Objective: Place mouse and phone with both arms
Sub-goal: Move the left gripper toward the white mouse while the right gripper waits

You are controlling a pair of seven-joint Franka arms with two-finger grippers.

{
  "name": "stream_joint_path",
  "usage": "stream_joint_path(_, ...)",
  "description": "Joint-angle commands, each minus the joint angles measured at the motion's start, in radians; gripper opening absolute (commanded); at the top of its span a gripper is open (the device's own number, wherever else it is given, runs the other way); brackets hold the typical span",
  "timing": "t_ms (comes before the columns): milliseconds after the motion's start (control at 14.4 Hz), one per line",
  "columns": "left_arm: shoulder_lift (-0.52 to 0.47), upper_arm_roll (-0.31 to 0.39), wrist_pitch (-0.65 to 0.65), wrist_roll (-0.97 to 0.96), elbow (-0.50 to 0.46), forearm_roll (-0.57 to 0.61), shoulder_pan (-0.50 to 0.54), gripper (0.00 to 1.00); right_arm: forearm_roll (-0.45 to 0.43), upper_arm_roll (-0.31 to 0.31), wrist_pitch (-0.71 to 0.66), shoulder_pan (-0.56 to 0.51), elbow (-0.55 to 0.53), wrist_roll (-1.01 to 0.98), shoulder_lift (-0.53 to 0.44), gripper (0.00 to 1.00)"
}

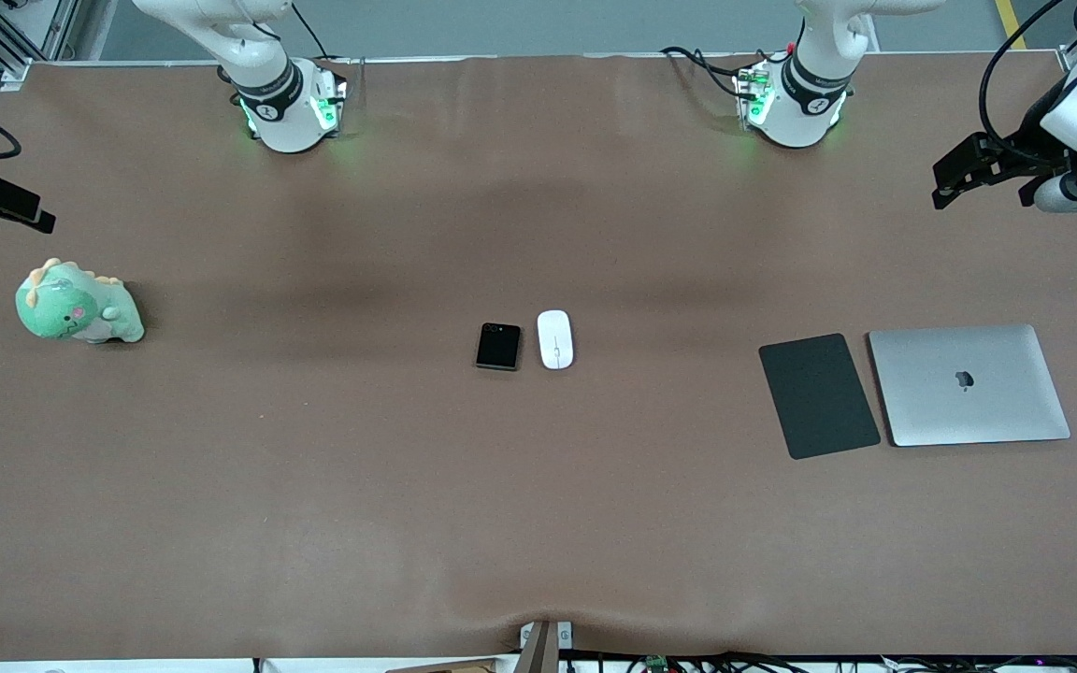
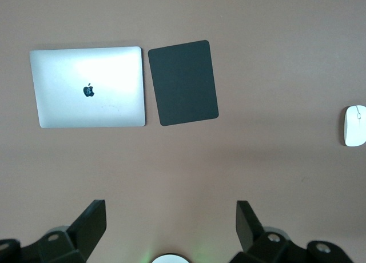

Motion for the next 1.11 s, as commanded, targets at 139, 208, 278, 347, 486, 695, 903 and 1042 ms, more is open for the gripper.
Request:
stream_joint_path(139,0.020,-0.002,-0.024,0.004,0.034,0.015,0.003,1.00,-0.015,0.011,-0.008,-0.007,-0.003,-0.009,-0.007,1.00)
stream_joint_path(208,0.022,-0.002,-0.024,0.004,0.034,0.015,0.002,1.00,-0.015,0.011,-0.008,-0.007,-0.003,-0.009,-0.007,1.00)
stream_joint_path(278,0.022,-0.002,-0.023,0.005,0.040,0.017,0.003,1.00,-0.015,0.011,-0.008,-0.007,-0.003,-0.009,-0.007,1.00)
stream_joint_path(347,0.049,-0.002,-0.024,0.008,0.066,0.015,0.005,1.00,-0.017,0.011,-0.009,-0.007,-0.003,-0.009,-0.007,1.00)
stream_joint_path(486,0.080,-0.004,-0.024,0.005,0.086,0.015,0.002,1.00,-0.015,0.011,-0.009,-0.007,-0.003,-0.009,-0.010,1.00)
stream_joint_path(695,0.120,-0.013,-0.018,-0.010,0.086,0.003,-0.016,1.00,-0.015,0.011,-0.009,-0.007,-0.003,-0.009,-0.010,1.00)
stream_joint_path(903,0.172,-0.028,0.040,-0.064,0.086,-0.006,-0.056,1.00,-0.017,0.011,-0.008,-0.007,-0.003,-0.009,-0.007,1.00)
stream_joint_path(1042,0.221,-0.042,0.060,-0.105,0.087,-0.006,-0.102,1.00,-0.017,0.011,-0.008,-0.006,-0.003,-0.009,-0.007,1.00)
